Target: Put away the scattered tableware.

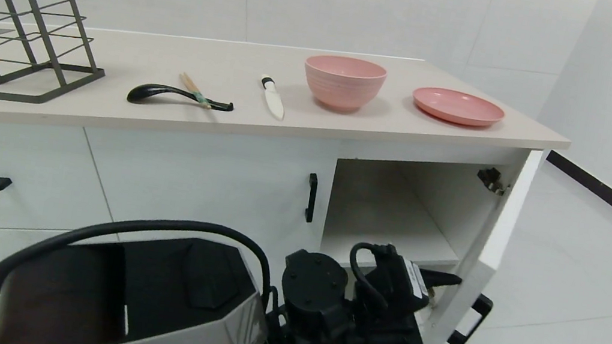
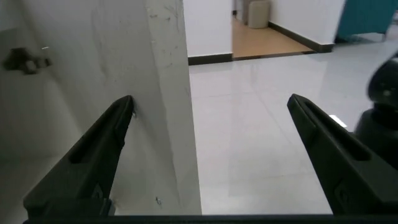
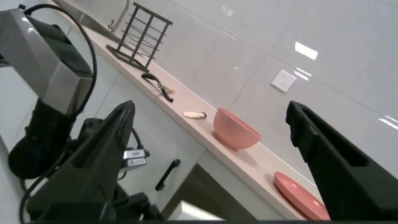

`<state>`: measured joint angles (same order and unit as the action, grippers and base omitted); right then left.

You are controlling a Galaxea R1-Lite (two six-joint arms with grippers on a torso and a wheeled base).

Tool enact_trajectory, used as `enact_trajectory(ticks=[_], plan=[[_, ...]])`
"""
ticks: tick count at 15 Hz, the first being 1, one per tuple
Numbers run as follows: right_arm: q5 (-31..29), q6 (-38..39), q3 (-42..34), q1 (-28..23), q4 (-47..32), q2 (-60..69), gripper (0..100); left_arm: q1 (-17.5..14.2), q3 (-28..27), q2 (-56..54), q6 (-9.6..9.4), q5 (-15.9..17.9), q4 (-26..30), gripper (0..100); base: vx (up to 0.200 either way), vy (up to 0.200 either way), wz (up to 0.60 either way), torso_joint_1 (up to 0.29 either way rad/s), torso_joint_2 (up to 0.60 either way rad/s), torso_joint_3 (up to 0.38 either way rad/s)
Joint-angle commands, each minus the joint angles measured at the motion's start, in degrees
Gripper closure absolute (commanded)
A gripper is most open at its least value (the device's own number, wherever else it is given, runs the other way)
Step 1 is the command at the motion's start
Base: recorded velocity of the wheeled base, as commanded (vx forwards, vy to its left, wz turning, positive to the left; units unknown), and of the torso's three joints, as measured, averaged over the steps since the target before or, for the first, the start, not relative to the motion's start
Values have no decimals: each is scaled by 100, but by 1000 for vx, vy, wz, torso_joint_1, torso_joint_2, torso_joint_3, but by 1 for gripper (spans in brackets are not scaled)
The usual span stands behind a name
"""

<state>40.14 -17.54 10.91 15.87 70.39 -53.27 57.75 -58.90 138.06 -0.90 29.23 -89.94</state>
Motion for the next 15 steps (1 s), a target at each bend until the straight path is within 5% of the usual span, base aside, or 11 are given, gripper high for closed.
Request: enact_trajectory(ticks=[1,3,4,5,7,10,15], plan=[[2,-4,69,4,1,-25,0,501,-323,301,11,-32,-6,0,0,0,0,0,0,0],[-7,-4,148,4,1,-25,0,1125,-701,555,37,-67,-6,0,0,0,0,0,0,0],[-7,-4,148,4,1,-25,0,1125,-701,555,37,-67,-6,0,0,0,0,0,0,0],[-7,-4,148,4,1,-16,0,1195,-693,635,310,-76,-6,0,0,0,0,0,0,0],[2,-4,139,4,1,10,0,448,-297,415,257,-58,-6,0,0,0,0,0,0,0],[-7,5,60,4,-8,151,0,-976,1557,-1167,-156,12,-6,0,0,0,0,0,0,0],[-15,5,-397,-357,-43,827,0,-2206,3869,-4999,37,188,-6,0,0,0,0,0,0,0]])
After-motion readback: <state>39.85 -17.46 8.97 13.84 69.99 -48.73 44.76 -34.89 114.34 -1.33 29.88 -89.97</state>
